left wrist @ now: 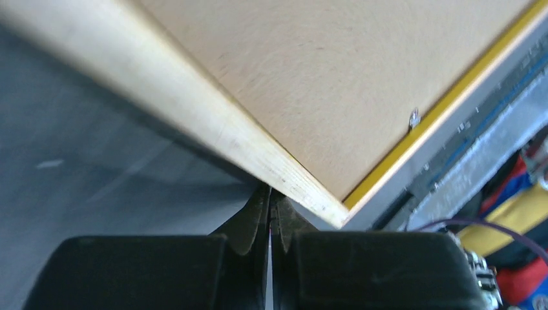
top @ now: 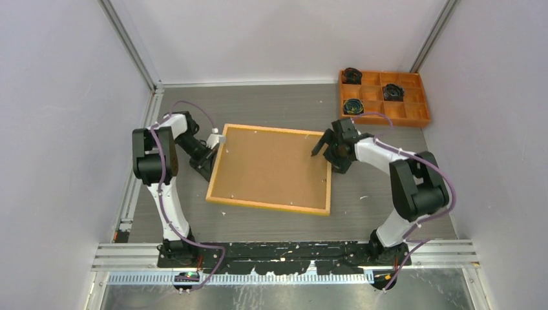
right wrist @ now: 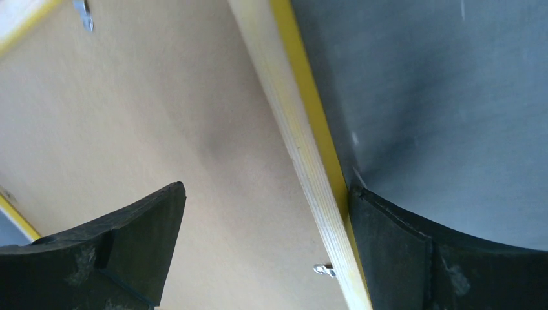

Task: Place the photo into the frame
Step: Adjust the photo frame at the center of the board.

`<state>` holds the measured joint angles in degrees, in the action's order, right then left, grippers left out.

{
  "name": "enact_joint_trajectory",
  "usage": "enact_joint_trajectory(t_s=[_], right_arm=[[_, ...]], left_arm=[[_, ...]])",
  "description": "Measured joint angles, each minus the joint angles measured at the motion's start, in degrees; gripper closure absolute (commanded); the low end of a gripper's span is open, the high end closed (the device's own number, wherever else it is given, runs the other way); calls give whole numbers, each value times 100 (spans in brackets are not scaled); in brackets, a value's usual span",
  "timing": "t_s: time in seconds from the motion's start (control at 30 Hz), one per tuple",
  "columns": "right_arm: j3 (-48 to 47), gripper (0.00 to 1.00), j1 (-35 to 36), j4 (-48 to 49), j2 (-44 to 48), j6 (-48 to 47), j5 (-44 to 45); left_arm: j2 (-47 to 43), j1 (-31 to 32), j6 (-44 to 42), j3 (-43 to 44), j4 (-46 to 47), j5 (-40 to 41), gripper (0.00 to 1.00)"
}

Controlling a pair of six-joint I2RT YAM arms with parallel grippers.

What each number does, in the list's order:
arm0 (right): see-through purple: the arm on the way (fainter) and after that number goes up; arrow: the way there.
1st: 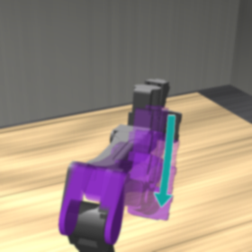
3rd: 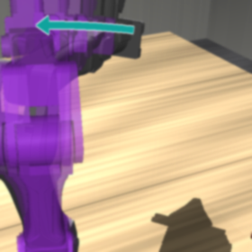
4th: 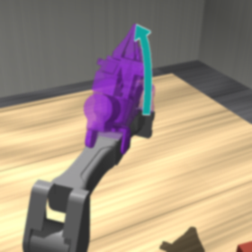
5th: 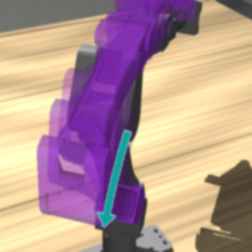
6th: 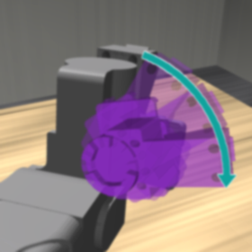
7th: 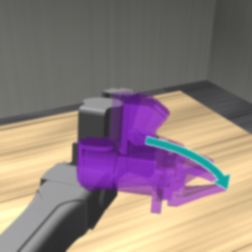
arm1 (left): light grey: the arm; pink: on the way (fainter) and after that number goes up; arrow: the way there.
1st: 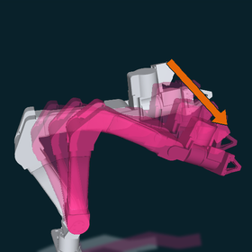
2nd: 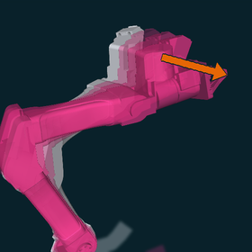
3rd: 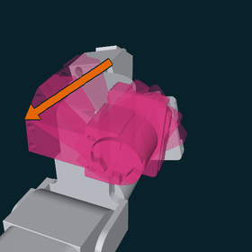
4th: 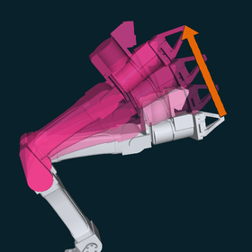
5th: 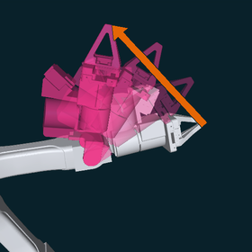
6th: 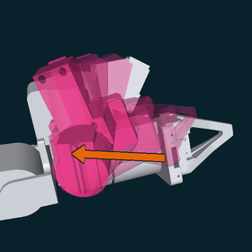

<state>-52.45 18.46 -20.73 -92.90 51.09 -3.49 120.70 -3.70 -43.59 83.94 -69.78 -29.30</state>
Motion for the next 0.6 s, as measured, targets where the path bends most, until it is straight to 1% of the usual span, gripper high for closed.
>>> enact_joint_trajectory(t_s=[0.13, 0.27, 0.37, 0.43, 0.5, 0.6], right_arm=[[-765, 0, -33, 61, -599, -168, 533], [-1126, 0, -20, -24, -601, -240, 820], [-1349, 0, 74, -31, -487, -280, 896], [-1506, 0, 195, -13, -457, -280, 872], [-1646, 3, 389, 168, -459, -264, 708], [-1882, 9, 831, 553, -645, -205, 273]], left_arm=[[-52, 140, -402, -411, -417, -109, 93], [-59, 76, -608, -378, -837, -560, 88], [-13, -245, -455, 33, -949, -933, 85], [87, -463, -205, 435, -896, -1185, 83], [203, -629, 20, 680, -769, -1410, 83], [468, -614, 328, 822, -667, -1665, 84]])
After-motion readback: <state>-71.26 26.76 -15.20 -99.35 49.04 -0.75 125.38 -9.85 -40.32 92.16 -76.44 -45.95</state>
